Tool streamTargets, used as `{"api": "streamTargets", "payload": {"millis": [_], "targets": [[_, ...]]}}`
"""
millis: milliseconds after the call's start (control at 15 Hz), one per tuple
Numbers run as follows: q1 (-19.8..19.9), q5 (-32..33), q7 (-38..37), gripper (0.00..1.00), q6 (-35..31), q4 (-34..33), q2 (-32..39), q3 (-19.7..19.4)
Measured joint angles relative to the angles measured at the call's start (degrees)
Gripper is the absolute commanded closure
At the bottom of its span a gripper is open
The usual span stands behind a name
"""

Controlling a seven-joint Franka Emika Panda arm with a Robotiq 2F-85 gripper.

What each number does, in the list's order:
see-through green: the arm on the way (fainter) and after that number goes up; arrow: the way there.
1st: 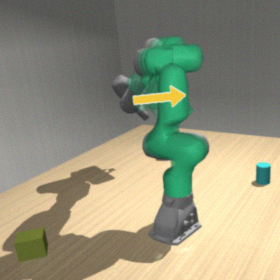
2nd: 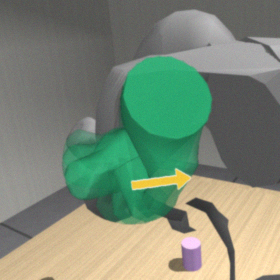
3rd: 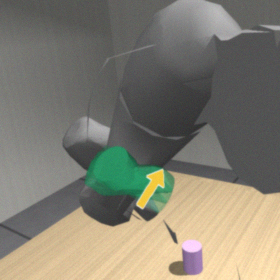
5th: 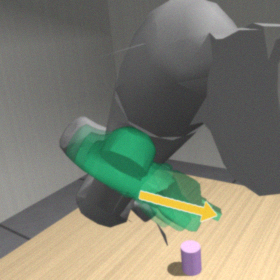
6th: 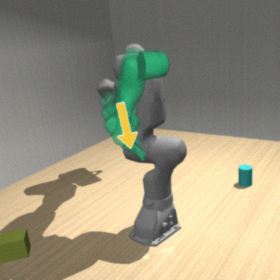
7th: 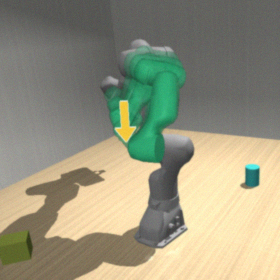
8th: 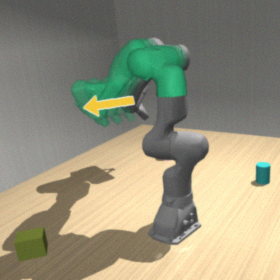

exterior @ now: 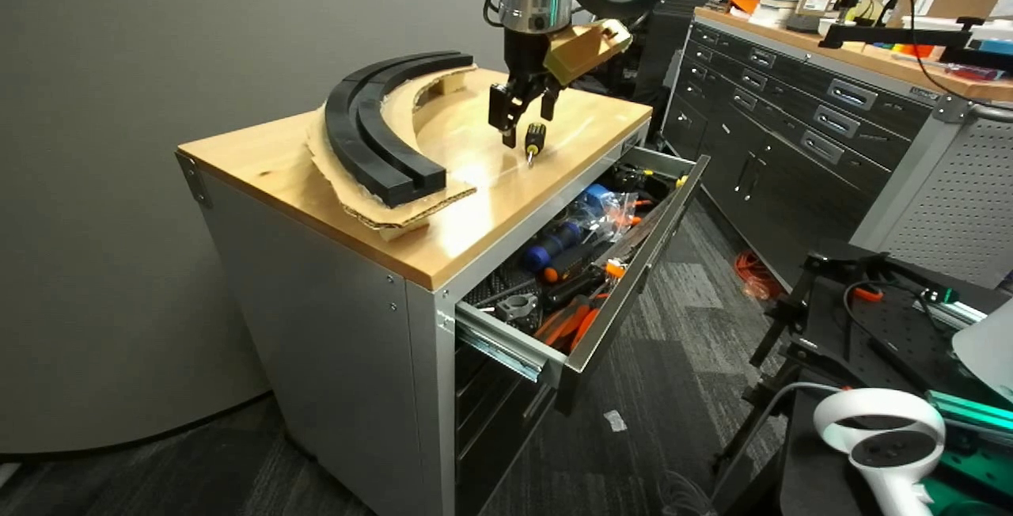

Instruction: Put the screwdriver in the drawer and close it

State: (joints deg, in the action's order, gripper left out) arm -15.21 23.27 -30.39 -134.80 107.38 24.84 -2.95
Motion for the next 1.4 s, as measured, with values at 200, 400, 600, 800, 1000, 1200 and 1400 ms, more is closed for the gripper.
{"api": "streamTargets", "payload": {"millis": [200, 400, 600, 800, 1000, 1200, 1400], "targets": [[0.5, -0.2, -0.2, 0.26, 0.9, 1.2, -0.2, -0.5], [0.6, -2.0, -0.2, 0.49, 1.0, 2.0, -0.3, -0.1], [0.6, -5.1, -0.1, 0.72, 1.1, 2.5, -0.5, 0.3], [0.8, -6.6, 0.1, 0.87, 1.1, 3.0, -1.3, 0.5], [0.8, -6.7, 0.1, 0.86, 1.1, 3.1, -1.3, 0.5], [0.7, -6.5, 0.1, 0.86, 1.6, 3.1, -1.4, 0.5], [0.2, -3.6, -0.4, 0.86, 4.4, 9.6, -6.0, 0.5]]}}
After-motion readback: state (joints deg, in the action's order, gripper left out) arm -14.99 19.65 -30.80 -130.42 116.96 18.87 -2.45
